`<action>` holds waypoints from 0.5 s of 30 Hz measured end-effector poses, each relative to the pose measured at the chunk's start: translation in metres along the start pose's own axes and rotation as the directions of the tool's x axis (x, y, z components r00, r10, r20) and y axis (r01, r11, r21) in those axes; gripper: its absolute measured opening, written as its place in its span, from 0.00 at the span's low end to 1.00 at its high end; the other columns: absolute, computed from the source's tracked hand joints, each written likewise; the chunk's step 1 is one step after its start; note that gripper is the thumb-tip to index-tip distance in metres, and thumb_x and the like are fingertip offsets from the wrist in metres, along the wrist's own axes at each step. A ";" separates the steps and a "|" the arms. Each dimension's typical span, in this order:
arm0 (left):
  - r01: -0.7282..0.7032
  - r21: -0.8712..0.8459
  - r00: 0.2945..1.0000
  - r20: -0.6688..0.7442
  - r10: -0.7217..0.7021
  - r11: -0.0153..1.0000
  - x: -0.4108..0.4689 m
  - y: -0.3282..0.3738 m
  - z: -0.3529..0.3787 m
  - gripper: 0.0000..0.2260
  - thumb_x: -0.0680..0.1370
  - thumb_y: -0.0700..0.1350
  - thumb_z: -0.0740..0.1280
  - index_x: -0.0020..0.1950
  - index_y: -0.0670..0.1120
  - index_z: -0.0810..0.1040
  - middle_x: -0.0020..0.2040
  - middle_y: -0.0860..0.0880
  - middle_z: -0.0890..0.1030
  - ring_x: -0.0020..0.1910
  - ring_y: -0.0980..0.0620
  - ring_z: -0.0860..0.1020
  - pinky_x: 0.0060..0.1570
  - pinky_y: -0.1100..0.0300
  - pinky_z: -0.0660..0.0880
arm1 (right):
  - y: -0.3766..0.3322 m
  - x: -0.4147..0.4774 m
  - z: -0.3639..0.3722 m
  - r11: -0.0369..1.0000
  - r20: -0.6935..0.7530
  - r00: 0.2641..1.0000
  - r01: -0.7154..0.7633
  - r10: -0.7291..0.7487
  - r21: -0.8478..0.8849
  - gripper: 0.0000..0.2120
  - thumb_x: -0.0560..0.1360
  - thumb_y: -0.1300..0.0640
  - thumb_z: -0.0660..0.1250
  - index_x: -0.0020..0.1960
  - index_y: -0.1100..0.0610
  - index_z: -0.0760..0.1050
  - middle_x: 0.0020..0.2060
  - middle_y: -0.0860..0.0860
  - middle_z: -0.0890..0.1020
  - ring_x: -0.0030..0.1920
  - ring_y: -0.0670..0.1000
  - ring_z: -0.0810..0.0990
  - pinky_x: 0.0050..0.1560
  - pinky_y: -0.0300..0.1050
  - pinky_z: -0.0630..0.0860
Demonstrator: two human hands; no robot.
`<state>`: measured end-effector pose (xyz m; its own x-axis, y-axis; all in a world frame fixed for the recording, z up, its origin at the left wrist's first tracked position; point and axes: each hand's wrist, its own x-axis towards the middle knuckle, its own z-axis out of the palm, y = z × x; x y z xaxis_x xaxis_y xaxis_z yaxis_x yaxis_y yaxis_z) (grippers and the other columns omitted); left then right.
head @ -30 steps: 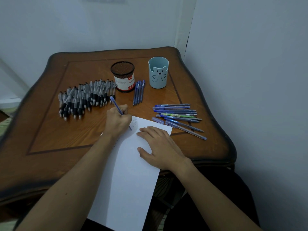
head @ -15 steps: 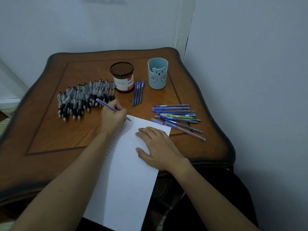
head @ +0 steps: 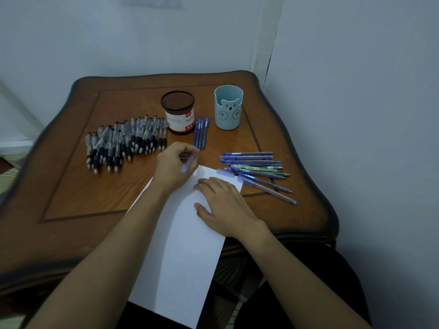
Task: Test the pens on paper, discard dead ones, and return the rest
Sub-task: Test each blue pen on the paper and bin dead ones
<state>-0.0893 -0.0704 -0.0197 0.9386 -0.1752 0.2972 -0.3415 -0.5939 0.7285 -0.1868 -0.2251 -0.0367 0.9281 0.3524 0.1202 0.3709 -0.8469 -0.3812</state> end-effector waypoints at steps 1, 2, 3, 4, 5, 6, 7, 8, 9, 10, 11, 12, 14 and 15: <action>0.034 -0.038 0.999 0.000 -0.034 0.999 -0.002 0.001 0.000 0.09 0.76 0.37 0.72 0.54 0.46 0.83 0.53 0.50 0.82 0.51 0.55 0.79 0.52 0.68 0.75 | 0.000 0.001 -0.001 1.000 -0.010 1.000 -0.006 0.006 0.012 0.22 0.81 0.48 0.59 0.74 0.54 0.68 0.73 0.50 0.70 0.73 0.51 0.64 0.73 0.49 0.58; 0.077 -0.087 0.997 -0.009 -0.078 0.993 -0.003 0.001 0.000 0.08 0.77 0.38 0.71 0.54 0.47 0.84 0.53 0.52 0.83 0.52 0.56 0.80 0.56 0.63 0.77 | 0.000 0.001 -0.002 1.000 -0.030 0.999 -0.025 0.026 0.018 0.22 0.81 0.48 0.58 0.73 0.53 0.69 0.72 0.49 0.71 0.73 0.51 0.65 0.73 0.49 0.57; 0.122 -0.139 0.992 -0.015 -0.125 0.983 -0.005 0.001 0.000 0.07 0.77 0.40 0.71 0.54 0.48 0.85 0.53 0.54 0.84 0.53 0.57 0.81 0.58 0.58 0.78 | 0.001 0.001 -0.003 0.998 -0.063 0.996 -0.062 0.062 0.011 0.21 0.81 0.49 0.57 0.72 0.52 0.70 0.71 0.49 0.72 0.73 0.51 0.65 0.72 0.50 0.57; 0.164 -0.195 0.985 -0.017 -0.171 0.967 -0.006 0.000 0.000 0.06 0.78 0.41 0.71 0.53 0.50 0.85 0.52 0.55 0.84 0.53 0.58 0.82 0.59 0.55 0.79 | 0.002 0.001 -0.004 0.993 -0.115 0.987 -0.115 0.113 -0.013 0.21 0.80 0.49 0.56 0.71 0.51 0.71 0.70 0.48 0.73 0.72 0.51 0.66 0.70 0.52 0.58; 0.205 -0.248 0.976 -0.014 -0.215 0.947 -0.009 0.001 -0.001 0.06 0.78 0.42 0.70 0.53 0.50 0.84 0.52 0.55 0.85 0.52 0.58 0.82 0.59 0.53 0.79 | 0.004 0.002 -0.005 0.983 -0.188 0.968 -0.176 0.164 -0.052 0.20 0.79 0.50 0.56 0.69 0.51 0.73 0.68 0.48 0.75 0.70 0.51 0.68 0.68 0.54 0.60; 0.234 -0.298 0.968 -0.015 -0.250 0.925 -0.011 0.002 -0.001 0.06 0.79 0.42 0.69 0.53 0.50 0.83 0.51 0.53 0.85 0.51 0.56 0.83 0.58 0.52 0.80 | 0.006 0.004 -0.008 0.965 -0.260 0.943 -0.242 0.209 -0.104 0.19 0.79 0.51 0.59 0.68 0.50 0.75 0.67 0.49 0.76 0.68 0.52 0.70 0.66 0.55 0.62; 0.252 -0.337 0.961 -0.020 -0.274 0.907 -0.013 0.003 -0.002 0.06 0.80 0.41 0.68 0.54 0.49 0.82 0.50 0.51 0.85 0.49 0.55 0.84 0.57 0.52 0.81 | 0.007 0.005 -0.012 0.941 -0.305 0.920 -0.301 0.245 -0.152 0.19 0.78 0.53 0.62 0.68 0.51 0.75 0.67 0.50 0.76 0.67 0.54 0.71 0.64 0.56 0.64; 0.262 -0.364 0.956 -0.028 -0.292 0.894 -0.016 0.004 -0.002 0.06 0.80 0.39 0.67 0.54 0.47 0.81 0.50 0.49 0.85 0.47 0.54 0.84 0.55 0.52 0.82 | 0.007 0.007 -0.016 0.920 -0.297 0.913 -0.343 0.279 -0.192 0.19 0.78 0.53 0.64 0.69 0.51 0.74 0.68 0.50 0.75 0.68 0.55 0.70 0.63 0.57 0.65; 0.271 -0.383 0.951 -0.033 -0.307 0.883 -0.018 0.005 -0.003 0.05 0.81 0.38 0.66 0.54 0.46 0.80 0.50 0.47 0.84 0.46 0.53 0.84 0.54 0.53 0.82 | 0.009 0.008 -0.019 0.905 -0.257 0.917 -0.364 0.305 -0.222 0.21 0.79 0.53 0.64 0.72 0.50 0.72 0.70 0.50 0.73 0.70 0.55 0.68 0.63 0.57 0.64; 0.278 -0.408 0.947 -0.035 -0.319 0.870 -0.019 0.006 -0.003 0.05 0.81 0.38 0.66 0.54 0.45 0.79 0.49 0.46 0.84 0.46 0.52 0.84 0.53 0.53 0.82 | 0.011 0.010 -0.022 0.895 -0.216 0.920 -0.374 0.326 -0.244 0.21 0.80 0.52 0.64 0.73 0.50 0.71 0.73 0.50 0.70 0.73 0.55 0.65 0.64 0.57 0.62; 0.286 -0.438 0.942 -0.034 -0.333 0.852 -0.021 0.007 -0.004 0.05 0.81 0.38 0.65 0.55 0.45 0.78 0.49 0.45 0.84 0.45 0.50 0.84 0.52 0.54 0.82 | 0.013 0.011 -0.023 0.889 -0.191 0.922 -0.379 0.338 -0.257 0.20 0.80 0.52 0.64 0.73 0.49 0.71 0.74 0.50 0.68 0.74 0.55 0.62 0.65 0.57 0.61; 0.292 -0.476 0.938 -0.028 -0.346 0.830 -0.022 0.007 -0.004 0.04 0.82 0.38 0.64 0.54 0.44 0.77 0.49 0.43 0.84 0.46 0.48 0.85 0.50 0.55 0.82 | 0.014 0.012 -0.024 0.889 -0.185 0.922 -0.380 0.340 -0.255 0.19 0.80 0.52 0.65 0.70 0.49 0.73 0.73 0.50 0.69 0.74 0.56 0.62 0.64 0.58 0.61; 0.298 -0.549 0.932 -0.010 -0.363 0.781 -0.024 0.008 -0.007 0.06 0.84 0.38 0.60 0.53 0.43 0.76 0.49 0.40 0.84 0.46 0.43 0.84 0.49 0.54 0.81 | 0.012 0.012 -0.025 0.893 -0.213 0.917 -0.383 0.336 -0.237 0.14 0.78 0.54 0.70 0.63 0.49 0.79 0.70 0.51 0.73 0.72 0.57 0.66 0.61 0.59 0.63; 0.296 -0.575 0.931 -0.004 -0.364 0.763 -0.025 0.009 -0.007 0.07 0.84 0.39 0.58 0.53 0.41 0.76 0.49 0.39 0.83 0.46 0.41 0.84 0.48 0.53 0.81 | 0.011 0.012 -0.024 0.893 -0.238 0.913 -0.384 0.330 -0.235 0.12 0.76 0.54 0.72 0.60 0.49 0.81 0.67 0.51 0.76 0.71 0.57 0.68 0.60 0.59 0.64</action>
<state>-0.1167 -0.0655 -0.0160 0.9983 0.0565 0.0139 -0.0109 -0.0529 0.9985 -0.1705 -0.2396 -0.0170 0.9780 -0.0525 0.2017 -0.0176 -0.9852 -0.1708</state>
